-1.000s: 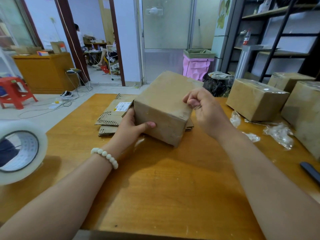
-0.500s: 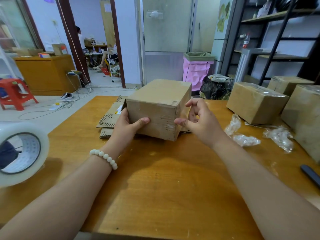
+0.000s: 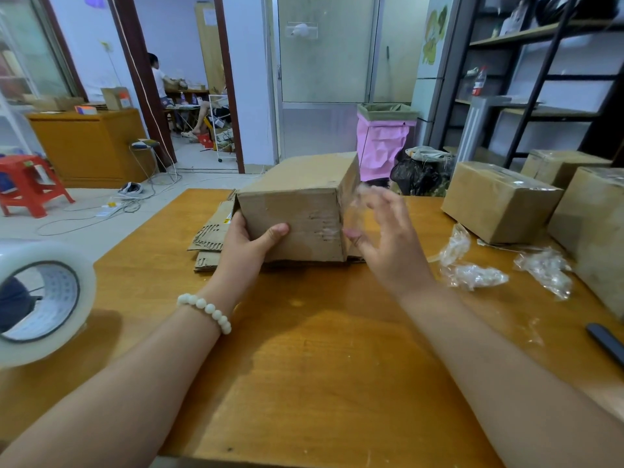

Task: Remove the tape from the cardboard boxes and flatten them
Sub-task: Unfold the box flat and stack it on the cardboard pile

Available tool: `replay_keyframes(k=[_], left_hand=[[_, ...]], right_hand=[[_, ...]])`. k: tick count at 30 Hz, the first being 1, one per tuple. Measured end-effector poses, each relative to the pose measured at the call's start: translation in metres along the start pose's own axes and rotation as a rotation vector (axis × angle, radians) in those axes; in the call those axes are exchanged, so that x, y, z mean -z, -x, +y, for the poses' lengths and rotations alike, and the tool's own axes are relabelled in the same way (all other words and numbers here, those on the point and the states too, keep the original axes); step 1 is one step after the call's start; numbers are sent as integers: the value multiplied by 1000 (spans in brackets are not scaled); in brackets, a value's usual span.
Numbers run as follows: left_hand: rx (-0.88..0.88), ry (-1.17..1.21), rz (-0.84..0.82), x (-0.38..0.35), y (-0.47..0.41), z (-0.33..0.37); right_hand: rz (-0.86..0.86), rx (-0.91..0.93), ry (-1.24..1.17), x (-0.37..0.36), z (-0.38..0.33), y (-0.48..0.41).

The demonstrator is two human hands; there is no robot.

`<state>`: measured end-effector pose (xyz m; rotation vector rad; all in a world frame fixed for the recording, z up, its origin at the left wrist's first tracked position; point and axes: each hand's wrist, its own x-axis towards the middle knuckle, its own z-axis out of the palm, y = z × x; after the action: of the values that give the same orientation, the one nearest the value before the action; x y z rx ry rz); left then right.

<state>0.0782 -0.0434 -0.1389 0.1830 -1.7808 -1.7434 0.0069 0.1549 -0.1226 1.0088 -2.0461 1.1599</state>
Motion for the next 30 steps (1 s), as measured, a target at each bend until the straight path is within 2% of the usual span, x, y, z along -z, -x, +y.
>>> replay_keyframes(k=[2, 3, 7, 10, 15, 18, 23, 30], left_hand=[[-29, -40, 22, 2, -1, 1], [-48, -63, 35, 3, -1, 1], [-109, -136, 47, -3, 2, 0], [-102, -159, 59, -4, 2, 0], [-66, -169, 96, 0, 0, 0], [-65, -181, 92, -3, 1, -1], [-45, -186, 97, -4, 2, 0], [-16, -195, 74, -4, 1, -2]], right_hand=[[-58, -177, -119, 3, -4, 0], [-50, -200, -141, 4, -4, -1], [16, 12, 65, -4, -2, 0], [75, 37, 263, -18, 6, 4], [75, 267, 162, -24, 7, 7], [-2, 240, 105, -28, 0, 12], [-18, 200, 97, -30, 2, 12], [71, 217, 114, -27, 8, 10]])
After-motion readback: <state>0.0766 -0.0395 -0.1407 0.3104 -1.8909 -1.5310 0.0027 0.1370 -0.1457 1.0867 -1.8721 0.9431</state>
